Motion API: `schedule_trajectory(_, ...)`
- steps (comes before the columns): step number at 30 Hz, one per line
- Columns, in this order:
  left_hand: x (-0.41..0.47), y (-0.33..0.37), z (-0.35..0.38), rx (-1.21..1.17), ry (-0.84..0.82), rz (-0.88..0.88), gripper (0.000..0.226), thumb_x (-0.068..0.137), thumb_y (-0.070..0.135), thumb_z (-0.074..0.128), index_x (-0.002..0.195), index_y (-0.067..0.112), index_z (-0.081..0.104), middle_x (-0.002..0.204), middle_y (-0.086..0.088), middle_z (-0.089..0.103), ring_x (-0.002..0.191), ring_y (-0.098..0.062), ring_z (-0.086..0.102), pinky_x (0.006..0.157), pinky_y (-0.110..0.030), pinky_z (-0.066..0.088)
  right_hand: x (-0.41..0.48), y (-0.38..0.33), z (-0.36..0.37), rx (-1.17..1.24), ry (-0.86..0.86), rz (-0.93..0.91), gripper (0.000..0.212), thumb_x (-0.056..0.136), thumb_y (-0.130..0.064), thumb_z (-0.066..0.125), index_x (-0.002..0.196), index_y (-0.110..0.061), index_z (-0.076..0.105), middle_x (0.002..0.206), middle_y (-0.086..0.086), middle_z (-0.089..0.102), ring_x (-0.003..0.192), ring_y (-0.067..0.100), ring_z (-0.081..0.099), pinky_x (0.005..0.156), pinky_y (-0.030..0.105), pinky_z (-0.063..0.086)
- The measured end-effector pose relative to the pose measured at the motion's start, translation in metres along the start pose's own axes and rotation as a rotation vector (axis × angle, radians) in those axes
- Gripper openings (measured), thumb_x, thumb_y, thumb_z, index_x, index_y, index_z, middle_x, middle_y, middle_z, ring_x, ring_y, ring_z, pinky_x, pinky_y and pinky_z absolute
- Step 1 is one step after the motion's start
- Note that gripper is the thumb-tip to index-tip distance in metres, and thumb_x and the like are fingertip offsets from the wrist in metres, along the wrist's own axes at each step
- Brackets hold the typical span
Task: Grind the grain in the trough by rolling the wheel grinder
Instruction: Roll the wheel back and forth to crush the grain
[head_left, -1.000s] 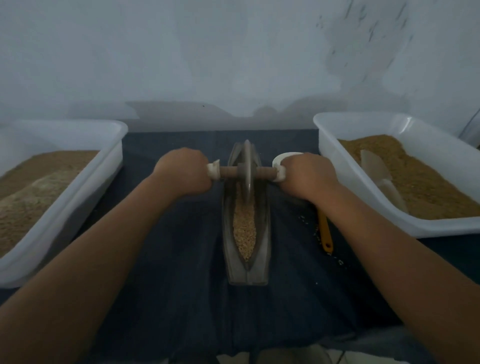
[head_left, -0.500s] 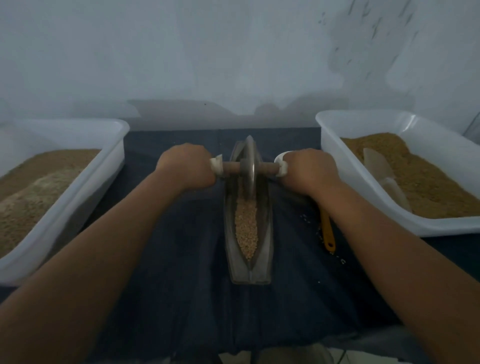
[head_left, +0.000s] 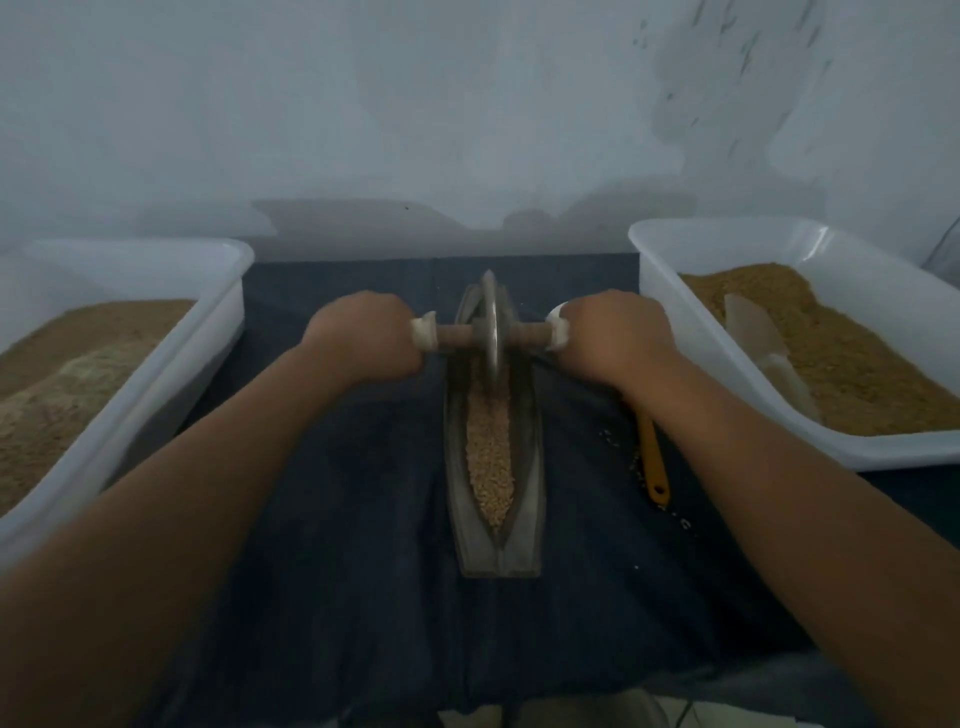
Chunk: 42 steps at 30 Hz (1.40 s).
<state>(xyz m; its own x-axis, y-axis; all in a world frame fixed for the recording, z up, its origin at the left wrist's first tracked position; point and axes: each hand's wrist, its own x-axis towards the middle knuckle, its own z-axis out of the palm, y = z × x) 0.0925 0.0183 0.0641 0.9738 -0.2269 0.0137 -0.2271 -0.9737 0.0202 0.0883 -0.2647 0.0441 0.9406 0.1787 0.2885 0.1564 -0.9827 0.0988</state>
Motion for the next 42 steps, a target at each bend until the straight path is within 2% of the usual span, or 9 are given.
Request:
schedule_trajectory(4,-0.006,0.003,-0.007,0.013,-0.157,0.065,0.022,0.086,0.036,0.068,0.074,0.019,0.062,0.079,-0.003,0.065,0.072,-0.022,0.063,0.068,-0.034,0.053,-0.009,0.003,0.002,0.002,-0.078,-0.022,0.036,0.086,-0.057,0.047,0.068,-0.029,0.06,0.065,-0.008,0.062,0.06,0.015,0.061,0.059,0.034,0.055)
schedule_trajectory(9,-0.078,-0.009,0.005,-0.01,-0.312,0.199,0.024,0.068,0.038,0.066,0.062,0.017,0.059,0.057,0.005,0.06,0.05,-0.004,0.057,0.041,-0.01,0.038,-0.095,0.012,-0.001,0.073,0.055,-0.229,0.034,0.073,-0.064,0.048,0.053,-0.038,0.039,0.042,-0.017,0.036,0.035,-0.005,0.036,0.035,0.017,0.023)
schedule_trajectory(13,-0.051,-0.008,0.009,-0.012,-0.195,0.147,0.025,0.073,0.041,0.066,0.064,0.019,0.059,0.064,0.005,0.063,0.06,-0.01,0.061,0.052,-0.025,0.044,-0.069,0.009,0.008,0.067,0.018,-0.143,0.038,0.08,-0.065,0.042,0.057,-0.035,0.05,0.049,-0.013,0.048,0.045,-0.001,0.045,0.043,0.021,0.028)
schedule_trajectory(18,0.006,0.0,0.003,0.04,0.059,0.024,0.028,0.079,0.043,0.061,0.065,0.02,0.055,0.069,0.002,0.057,0.064,-0.024,0.056,0.06,-0.033,0.046,0.002,0.001,0.006,0.005,-0.059,0.0,0.046,0.09,-0.066,0.039,0.074,-0.031,0.063,0.072,-0.008,0.063,0.065,0.017,0.06,0.065,0.037,0.056)
schedule_trajectory(23,-0.04,-0.009,0.006,-0.008,-0.163,0.156,0.024,0.072,0.042,0.066,0.066,0.019,0.06,0.066,0.005,0.063,0.064,-0.017,0.064,0.06,-0.03,0.053,-0.052,0.002,-0.001,0.068,-0.058,-0.082,0.035,0.087,-0.053,0.05,0.061,-0.03,0.055,0.056,-0.009,0.055,0.051,0.008,0.054,0.051,0.031,0.049)
schedule_trajectory(27,-0.09,-0.016,0.017,0.009,-0.073,0.221,0.04,0.056,0.061,0.043,0.06,0.024,0.056,0.051,0.008,0.055,0.047,-0.001,0.05,0.042,-0.02,0.032,-0.105,0.007,-0.005,0.094,0.097,-0.201,0.038,0.083,-0.062,0.045,0.055,-0.037,0.037,0.043,-0.014,0.035,0.036,-0.002,0.035,0.034,0.022,0.033)
schedule_trajectory(34,0.003,0.003,0.004,0.12,0.143,0.0,0.038,0.081,0.056,0.057,0.066,0.022,0.062,0.069,0.002,0.063,0.063,-0.02,0.059,0.059,-0.032,0.048,-0.013,-0.007,-0.008,0.053,0.006,0.028,0.045,0.091,-0.061,0.038,0.069,-0.027,0.058,0.067,-0.007,0.058,0.063,0.019,0.06,0.061,0.035,0.053)
schedule_trajectory(40,-0.045,-0.014,0.018,0.015,0.001,0.165,0.027,0.076,0.052,0.058,0.064,0.028,0.055,0.066,0.009,0.058,0.061,-0.014,0.057,0.058,-0.031,0.046,-0.067,-0.012,-0.005,0.094,-0.142,0.058,0.033,0.101,-0.041,0.047,0.093,-0.021,0.073,0.088,0.013,0.071,0.08,0.033,0.067,0.076,0.054,0.056)
schedule_trajectory(42,-0.083,-0.021,0.027,-0.042,0.039,0.224,0.031,0.068,0.059,0.046,0.061,0.03,0.053,0.056,0.012,0.054,0.052,-0.005,0.051,0.049,-0.025,0.038,-0.102,-0.009,-0.009,0.115,-0.015,-0.041,0.036,0.094,-0.046,0.04,0.084,-0.026,0.068,0.069,0.012,0.063,0.059,0.03,0.06,0.055,0.058,0.051)
